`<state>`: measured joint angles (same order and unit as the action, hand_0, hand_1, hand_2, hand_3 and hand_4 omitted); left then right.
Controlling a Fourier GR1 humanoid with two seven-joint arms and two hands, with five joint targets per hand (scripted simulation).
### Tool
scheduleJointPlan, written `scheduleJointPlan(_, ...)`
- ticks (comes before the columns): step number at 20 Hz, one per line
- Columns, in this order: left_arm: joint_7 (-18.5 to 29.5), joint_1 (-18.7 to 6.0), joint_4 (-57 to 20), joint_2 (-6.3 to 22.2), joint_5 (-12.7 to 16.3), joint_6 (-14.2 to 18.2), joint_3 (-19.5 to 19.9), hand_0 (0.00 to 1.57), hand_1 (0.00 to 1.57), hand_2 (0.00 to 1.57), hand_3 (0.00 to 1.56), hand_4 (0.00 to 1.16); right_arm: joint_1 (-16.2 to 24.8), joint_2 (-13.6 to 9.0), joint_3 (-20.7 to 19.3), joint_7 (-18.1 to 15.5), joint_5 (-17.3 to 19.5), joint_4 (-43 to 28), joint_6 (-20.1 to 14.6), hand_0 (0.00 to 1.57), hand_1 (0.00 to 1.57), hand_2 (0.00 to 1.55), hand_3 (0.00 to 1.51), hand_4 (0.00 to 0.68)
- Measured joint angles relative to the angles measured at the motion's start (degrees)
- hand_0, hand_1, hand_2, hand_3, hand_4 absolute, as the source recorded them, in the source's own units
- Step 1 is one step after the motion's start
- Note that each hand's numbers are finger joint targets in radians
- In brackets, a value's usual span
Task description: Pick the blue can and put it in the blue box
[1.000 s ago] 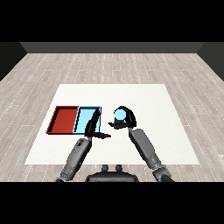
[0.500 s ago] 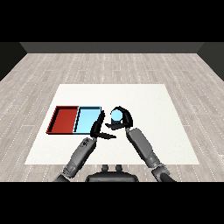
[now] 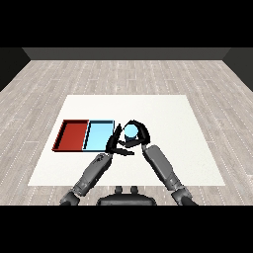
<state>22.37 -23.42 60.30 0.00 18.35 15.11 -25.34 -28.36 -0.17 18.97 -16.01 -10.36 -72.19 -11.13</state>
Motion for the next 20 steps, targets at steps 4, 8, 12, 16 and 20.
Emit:
scheduleJointPlan(4, 0.3, 0.2, -0.1, 0.0, -0.1, -0.5, -0.4, 0.00, 0.00, 0.00, 0.00, 0.00, 0.5, 0.1, 1.8, -0.4, -0.1, -0.6, -0.6, 1.42, 1.42, 1.43, 1.39, 0.653)
scheduleJointPlan(8, -1.0, 0.6, 1.8, 0.1, -1.3, 0.3, -0.8, 0.00, 0.00, 0.00, 0.00, 0.00, 1.2, 0.1, 5.3, -0.1, -0.6, -1.9, -3.2, 1.43, 1.43, 1.43, 1.39, 0.616)
scheduleJointPlan(12, -0.6, -1.7, -0.4, 0.0, 0.4, -0.2, -1.2, 0.00, 0.00, 0.00, 0.00, 0.00, 0.0, 0.1, 4.8, 0.6, -0.7, -1.2, -2.3, 1.40, 1.40, 1.44, 1.39, 0.612)
scheduleJointPlan(16, 2.1, -2.7, -2.2, 0.2, 1.3, -0.4, -1.6, 0.00, 0.00, 0.00, 0.00, 0.28, -2.0, 0.1, 8.5, 0.0, -1.8, 0.0, -5.6, 1.25, 1.25, 1.41, 1.40, 0.613)
scheduleJointPlan(20, -0.8, -3.3, -1.6, 1.6, -4.3, 4.8, -3.0, 0.45, 0.45, 0.56, 0.41, 0.28, -3.9, 0.1, 10.6, -0.2, -3.2, 1.6, -6.5, 1.45, 1.45, 1.46, 1.39, 0.595)
